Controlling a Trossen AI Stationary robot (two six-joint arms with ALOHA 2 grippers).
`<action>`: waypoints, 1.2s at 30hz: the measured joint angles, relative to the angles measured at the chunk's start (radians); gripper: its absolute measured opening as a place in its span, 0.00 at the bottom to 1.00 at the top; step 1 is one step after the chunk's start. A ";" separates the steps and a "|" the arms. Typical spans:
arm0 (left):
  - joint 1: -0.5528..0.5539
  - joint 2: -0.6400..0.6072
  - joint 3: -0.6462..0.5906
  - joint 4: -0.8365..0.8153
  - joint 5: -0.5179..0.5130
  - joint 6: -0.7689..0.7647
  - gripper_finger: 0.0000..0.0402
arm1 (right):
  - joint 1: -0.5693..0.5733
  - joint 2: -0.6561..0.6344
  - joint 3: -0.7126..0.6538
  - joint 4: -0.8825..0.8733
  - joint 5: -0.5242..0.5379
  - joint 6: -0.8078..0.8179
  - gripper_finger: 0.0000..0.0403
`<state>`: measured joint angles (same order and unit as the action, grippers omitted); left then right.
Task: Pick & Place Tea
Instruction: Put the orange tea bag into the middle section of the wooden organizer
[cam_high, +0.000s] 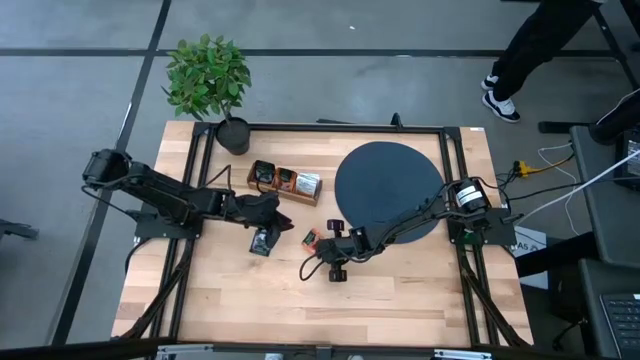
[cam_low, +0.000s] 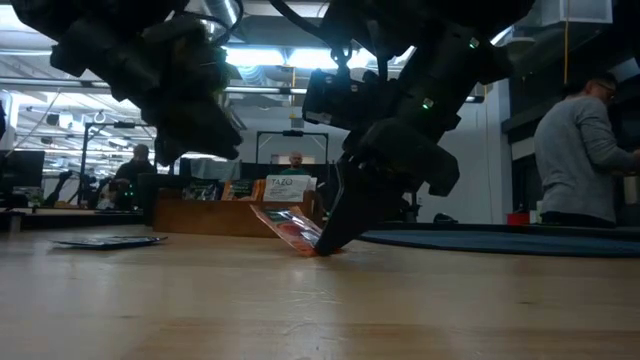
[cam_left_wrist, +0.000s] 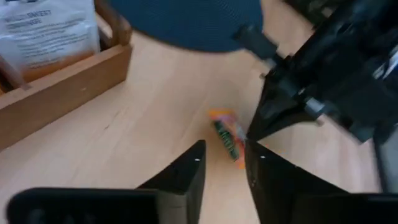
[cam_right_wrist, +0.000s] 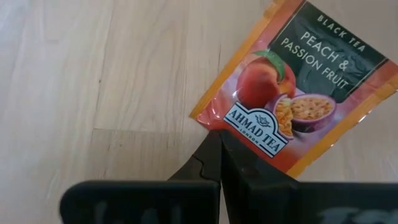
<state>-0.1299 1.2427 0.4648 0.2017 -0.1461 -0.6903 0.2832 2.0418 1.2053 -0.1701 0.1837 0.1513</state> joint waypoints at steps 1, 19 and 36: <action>0.004 0.006 0.000 0.020 0.011 -0.015 0.28 | 0.000 0.000 0.000 0.000 0.000 0.000 0.00; 0.087 0.335 0.182 0.024 0.263 -0.048 0.44 | 0.000 0.001 0.000 0.007 0.001 -0.003 0.00; 0.100 0.444 0.238 0.031 0.303 -0.022 0.35 | 0.000 0.002 -0.002 0.015 0.008 -0.003 0.00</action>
<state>-0.0299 1.6871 0.7025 0.2325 0.1566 -0.7120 0.2836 2.0438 1.2037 -0.1555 0.1913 0.1478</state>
